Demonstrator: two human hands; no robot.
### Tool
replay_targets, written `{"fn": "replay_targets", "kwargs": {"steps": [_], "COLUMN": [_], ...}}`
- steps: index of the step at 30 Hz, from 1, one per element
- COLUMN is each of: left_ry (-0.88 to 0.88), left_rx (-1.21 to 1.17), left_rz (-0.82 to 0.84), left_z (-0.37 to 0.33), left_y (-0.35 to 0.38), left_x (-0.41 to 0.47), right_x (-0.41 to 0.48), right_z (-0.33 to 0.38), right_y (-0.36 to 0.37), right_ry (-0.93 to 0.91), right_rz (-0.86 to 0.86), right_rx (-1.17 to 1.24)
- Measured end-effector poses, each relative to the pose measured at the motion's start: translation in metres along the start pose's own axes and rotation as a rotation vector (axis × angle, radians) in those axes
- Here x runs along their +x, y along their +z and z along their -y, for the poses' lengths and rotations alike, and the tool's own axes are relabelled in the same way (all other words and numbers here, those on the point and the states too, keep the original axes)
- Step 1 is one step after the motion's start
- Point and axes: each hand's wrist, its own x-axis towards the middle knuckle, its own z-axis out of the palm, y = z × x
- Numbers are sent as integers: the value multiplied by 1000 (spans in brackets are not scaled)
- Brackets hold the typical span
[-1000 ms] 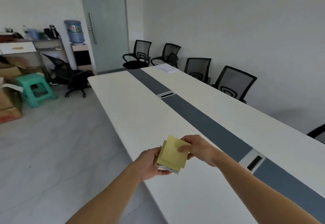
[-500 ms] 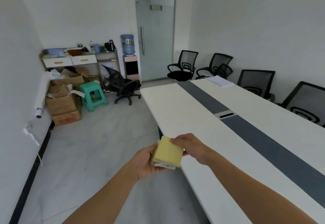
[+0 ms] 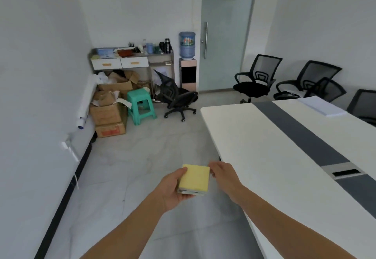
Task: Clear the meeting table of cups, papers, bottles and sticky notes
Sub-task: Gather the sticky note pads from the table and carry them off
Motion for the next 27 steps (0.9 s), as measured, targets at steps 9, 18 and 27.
{"fn": "replay_targets", "kwargs": {"steps": [9, 18, 27], "left_ry": [80, 123, 128], "left_rx": [16, 84, 289], "left_rz": [-115, -192, -103], "left_z": [-152, -279, -449], "left_y": [7, -60, -99], "left_x": [145, 299, 484], "right_x": [223, 422, 626], "right_z": [61, 111, 192], "right_y": [71, 163, 211], "right_ry": [-129, -54, -76], "right_rz": [-87, 86, 137], "right_rx": [-110, 53, 111]}}
